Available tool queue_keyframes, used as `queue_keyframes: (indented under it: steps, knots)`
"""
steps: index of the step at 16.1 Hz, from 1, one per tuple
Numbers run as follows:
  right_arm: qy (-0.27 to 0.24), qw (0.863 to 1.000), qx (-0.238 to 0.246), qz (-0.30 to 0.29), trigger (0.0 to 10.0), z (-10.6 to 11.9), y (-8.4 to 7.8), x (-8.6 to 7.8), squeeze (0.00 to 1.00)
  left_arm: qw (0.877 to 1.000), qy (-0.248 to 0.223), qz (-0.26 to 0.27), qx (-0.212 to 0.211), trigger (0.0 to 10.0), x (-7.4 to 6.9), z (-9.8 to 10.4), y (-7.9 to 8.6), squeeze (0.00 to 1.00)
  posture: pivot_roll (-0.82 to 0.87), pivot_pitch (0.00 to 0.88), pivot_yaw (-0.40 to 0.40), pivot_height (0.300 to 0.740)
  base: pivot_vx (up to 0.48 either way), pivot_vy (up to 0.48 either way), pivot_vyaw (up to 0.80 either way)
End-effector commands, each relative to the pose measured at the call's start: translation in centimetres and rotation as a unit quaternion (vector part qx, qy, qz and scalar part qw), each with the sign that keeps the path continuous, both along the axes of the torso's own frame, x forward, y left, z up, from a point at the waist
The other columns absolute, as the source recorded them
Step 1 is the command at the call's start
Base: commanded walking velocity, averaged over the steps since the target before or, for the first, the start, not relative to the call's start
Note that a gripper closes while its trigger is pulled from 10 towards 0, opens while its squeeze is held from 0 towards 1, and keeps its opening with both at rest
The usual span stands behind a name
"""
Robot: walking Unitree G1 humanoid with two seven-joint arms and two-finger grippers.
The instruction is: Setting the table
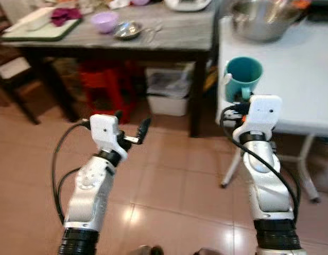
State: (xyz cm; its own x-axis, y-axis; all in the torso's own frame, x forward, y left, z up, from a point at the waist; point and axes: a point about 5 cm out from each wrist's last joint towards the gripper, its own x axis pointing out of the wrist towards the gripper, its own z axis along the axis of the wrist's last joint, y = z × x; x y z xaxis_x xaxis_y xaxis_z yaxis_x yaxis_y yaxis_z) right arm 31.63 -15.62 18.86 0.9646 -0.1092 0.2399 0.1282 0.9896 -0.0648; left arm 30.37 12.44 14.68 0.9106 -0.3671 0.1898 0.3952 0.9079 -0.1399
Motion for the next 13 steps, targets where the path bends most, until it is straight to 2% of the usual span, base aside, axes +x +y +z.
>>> queue_keyframes:
  steps: [1, 7, 13]
  knots:
    - [-0.026, 1.000, -0.002, 0.000, 10.0, 1.15, -0.10, -0.11, 0.00, 1.000, -0.004, 0.000, 0.001, 10.0, -0.09, 0.26, 0.40, 0.00, -0.15, 0.140, 0.075, 0.740, 0.255, 0.000, 0.00]
    - [-0.029, 1.000, -0.010, 0.004, 10.0, 1.18, 0.00, -0.21, 0.00, 1.000, -0.005, -0.006, -0.001, 10.0, -0.12, 0.23, 0.21, 0.00, -0.15, 0.144, 0.075, 0.740, 0.358, 0.000, 0.00]
    - [-0.032, 0.999, -0.012, 0.008, 10.0, 1.23, 0.19, -0.20, 0.00, 1.000, -0.006, -0.009, -0.002, 10.0, -0.09, 0.27, 0.14, 0.00, -0.15, 0.147, 0.079, 0.740, 0.479, 0.000, 0.00]
